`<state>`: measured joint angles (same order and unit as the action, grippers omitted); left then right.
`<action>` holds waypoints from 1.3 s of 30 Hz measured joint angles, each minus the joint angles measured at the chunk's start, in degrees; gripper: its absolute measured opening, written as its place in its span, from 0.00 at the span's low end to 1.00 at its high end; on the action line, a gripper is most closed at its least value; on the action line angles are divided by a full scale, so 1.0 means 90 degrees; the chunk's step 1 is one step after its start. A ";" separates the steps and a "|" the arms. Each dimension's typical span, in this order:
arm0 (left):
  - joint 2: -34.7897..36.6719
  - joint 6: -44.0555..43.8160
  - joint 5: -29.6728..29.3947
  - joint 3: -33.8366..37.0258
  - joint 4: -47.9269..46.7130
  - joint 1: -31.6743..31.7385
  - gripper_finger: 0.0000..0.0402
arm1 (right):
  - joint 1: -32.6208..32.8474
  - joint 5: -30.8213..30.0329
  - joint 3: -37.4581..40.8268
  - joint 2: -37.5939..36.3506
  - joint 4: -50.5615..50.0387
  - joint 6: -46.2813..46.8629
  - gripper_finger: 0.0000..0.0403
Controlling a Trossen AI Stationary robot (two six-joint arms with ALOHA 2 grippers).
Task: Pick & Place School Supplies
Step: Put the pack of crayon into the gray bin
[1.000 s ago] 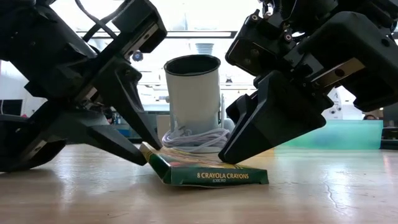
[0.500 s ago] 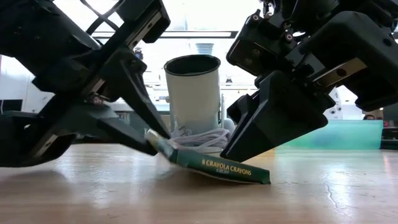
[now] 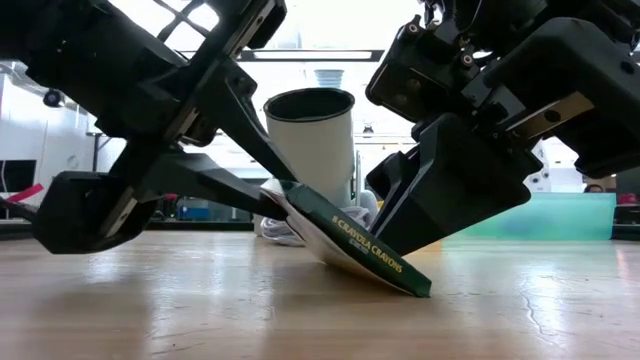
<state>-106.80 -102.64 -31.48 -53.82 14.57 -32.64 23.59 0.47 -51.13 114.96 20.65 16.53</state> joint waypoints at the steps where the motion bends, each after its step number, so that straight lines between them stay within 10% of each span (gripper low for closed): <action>1: 0.0000 0.0015 0.0003 0.0002 0.0002 0.0014 0.21 | 0.0000 0.0000 0.0000 0.0000 0.0004 0.0000 0.17; 39: 0.0000 -0.0076 0.0208 0.0017 -0.0090 0.0078 0.09 | 0.0000 -0.0002 -0.0007 0.0002 0.0004 -0.0022 0.17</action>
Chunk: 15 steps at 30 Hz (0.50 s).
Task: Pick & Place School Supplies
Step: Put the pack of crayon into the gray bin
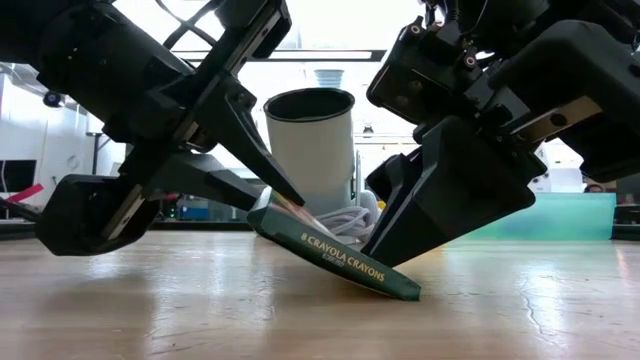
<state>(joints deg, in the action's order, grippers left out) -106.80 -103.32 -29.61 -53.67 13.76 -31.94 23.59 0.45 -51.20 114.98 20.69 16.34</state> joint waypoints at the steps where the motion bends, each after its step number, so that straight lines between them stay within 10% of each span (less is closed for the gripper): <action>1: 0.0000 -0.0011 0.0002 0.0000 -0.0001 0.0000 0.09 | 0.0000 0.0000 0.0000 0.0000 0.0002 -0.0002 0.17; 15: 0.0000 -0.0014 0.0032 0.0000 -0.0057 -0.0002 0.09 | 0.0002 0.0010 0.0013 -0.0250 0.0018 0.0006 0.17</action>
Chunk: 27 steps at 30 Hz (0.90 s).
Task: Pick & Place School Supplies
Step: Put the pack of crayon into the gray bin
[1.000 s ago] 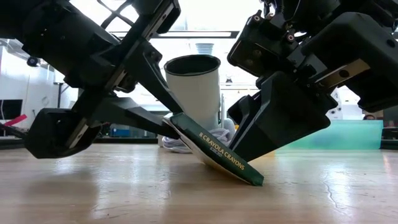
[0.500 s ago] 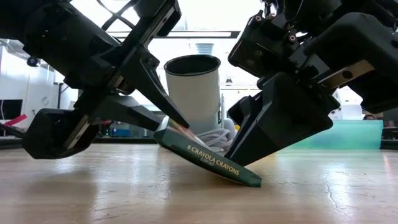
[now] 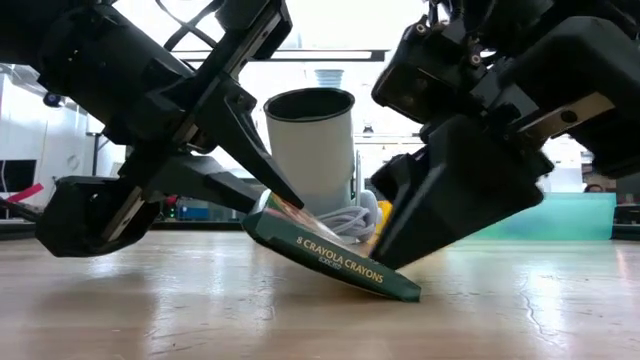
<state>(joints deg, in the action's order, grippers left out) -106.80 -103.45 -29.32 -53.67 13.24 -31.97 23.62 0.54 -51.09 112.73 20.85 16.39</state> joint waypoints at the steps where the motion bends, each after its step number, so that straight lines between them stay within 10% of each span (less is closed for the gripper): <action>1: 0.0000 0.0011 0.0014 0.0002 0.0003 0.0000 0.09 | 0.0000 0.0002 0.0014 -0.0091 -0.0086 0.0019 0.17; 27: 0.0000 0.0006 -0.0012 0.0022 -0.0040 -0.0002 0.10 | 0.0109 0.0830 0.0330 -0.4988 -0.1034 -0.1770 0.17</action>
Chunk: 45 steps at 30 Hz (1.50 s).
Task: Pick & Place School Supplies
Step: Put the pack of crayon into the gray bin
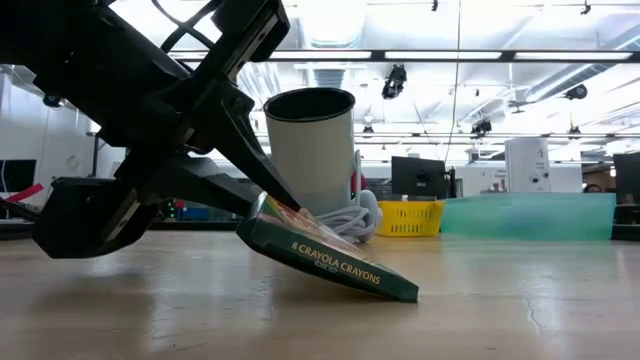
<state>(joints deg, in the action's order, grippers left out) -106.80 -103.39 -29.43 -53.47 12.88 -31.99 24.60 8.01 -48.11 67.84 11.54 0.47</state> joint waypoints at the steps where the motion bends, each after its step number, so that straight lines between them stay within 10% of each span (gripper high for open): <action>1: 0.0000 0.0001 0.0000 0.0000 0.0000 0.0000 0.10 | 0.0000 -0.0002 0.0020 -0.0226 -0.0215 -0.0001 0.17; 16: 0.0000 0.0374 -0.0027 0.0000 0.0073 0.0000 0.10 | 0.0000 -0.0055 0.0390 -0.2281 -0.1281 -0.0068 0.17; 45: 0.2623 0.4356 -0.0670 -0.0012 -0.0835 -0.0153 0.10 | 0.0000 -0.0067 0.0398 -0.2348 -0.1838 -0.0068 0.17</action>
<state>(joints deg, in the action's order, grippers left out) -83.20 -64.19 -35.46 -53.58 5.37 -33.37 24.60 7.41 -44.53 46.70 -5.00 -0.14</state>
